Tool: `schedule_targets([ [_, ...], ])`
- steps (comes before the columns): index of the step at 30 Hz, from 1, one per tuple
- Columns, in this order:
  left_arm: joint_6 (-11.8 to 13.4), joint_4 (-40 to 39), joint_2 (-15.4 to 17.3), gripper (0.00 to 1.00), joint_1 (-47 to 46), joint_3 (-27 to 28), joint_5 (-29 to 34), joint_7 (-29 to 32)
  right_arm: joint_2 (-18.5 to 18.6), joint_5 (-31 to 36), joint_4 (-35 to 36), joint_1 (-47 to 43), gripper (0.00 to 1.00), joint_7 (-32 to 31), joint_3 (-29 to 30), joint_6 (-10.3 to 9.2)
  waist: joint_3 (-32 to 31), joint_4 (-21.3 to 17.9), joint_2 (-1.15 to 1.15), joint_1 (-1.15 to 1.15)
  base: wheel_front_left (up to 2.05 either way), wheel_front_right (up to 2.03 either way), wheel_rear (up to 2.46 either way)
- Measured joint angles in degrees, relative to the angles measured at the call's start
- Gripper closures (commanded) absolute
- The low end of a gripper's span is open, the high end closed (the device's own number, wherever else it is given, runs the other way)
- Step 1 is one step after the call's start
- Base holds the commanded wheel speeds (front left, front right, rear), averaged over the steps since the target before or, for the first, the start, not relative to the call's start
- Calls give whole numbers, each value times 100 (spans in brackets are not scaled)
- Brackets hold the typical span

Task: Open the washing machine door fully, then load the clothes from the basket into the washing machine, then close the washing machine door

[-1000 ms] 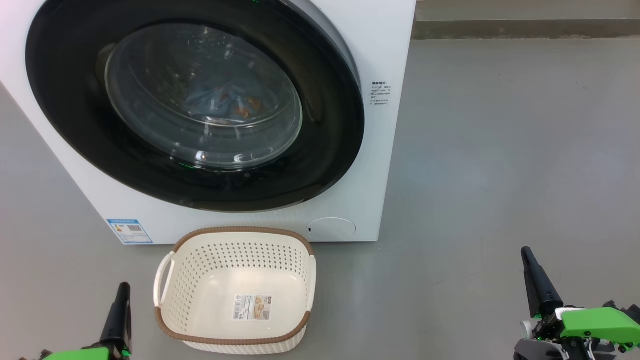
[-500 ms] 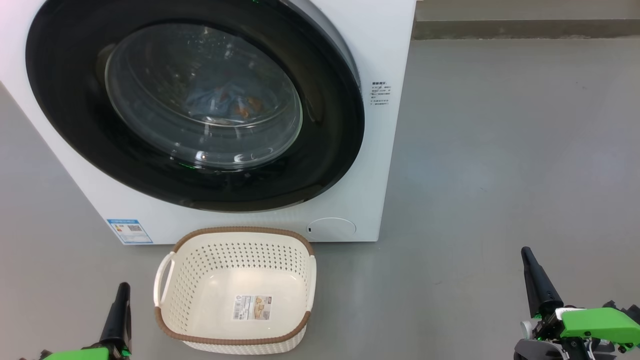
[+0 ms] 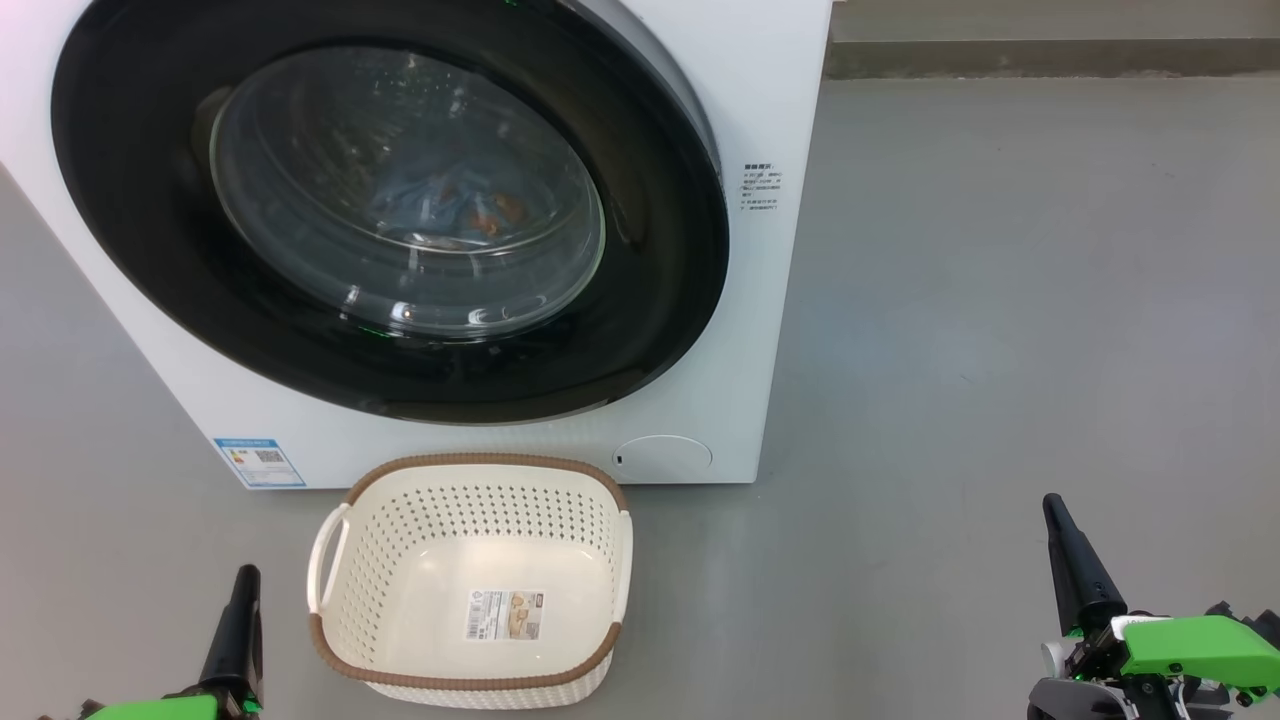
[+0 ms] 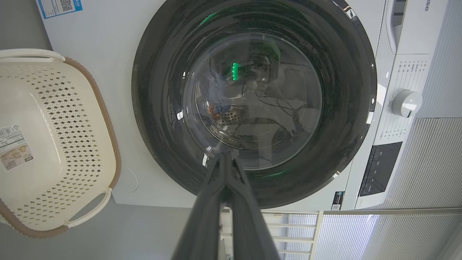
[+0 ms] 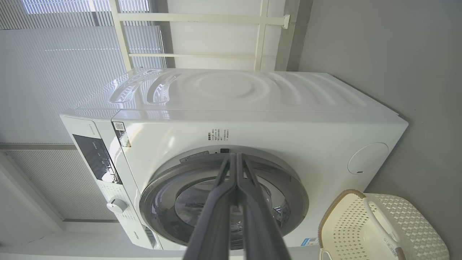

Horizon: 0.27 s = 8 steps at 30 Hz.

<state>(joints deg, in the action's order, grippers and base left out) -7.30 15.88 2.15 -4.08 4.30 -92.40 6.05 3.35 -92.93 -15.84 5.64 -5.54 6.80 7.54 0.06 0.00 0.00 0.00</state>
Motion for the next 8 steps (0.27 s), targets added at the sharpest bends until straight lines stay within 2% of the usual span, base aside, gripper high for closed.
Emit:
schedule_targets([
  [8, 0, 0, 0, 100, 0, 2, 0, 1, -2, 0, 0, 0, 100, -1, 2, 0, 0, 0, 0, 0, 0, 0, 0],
])
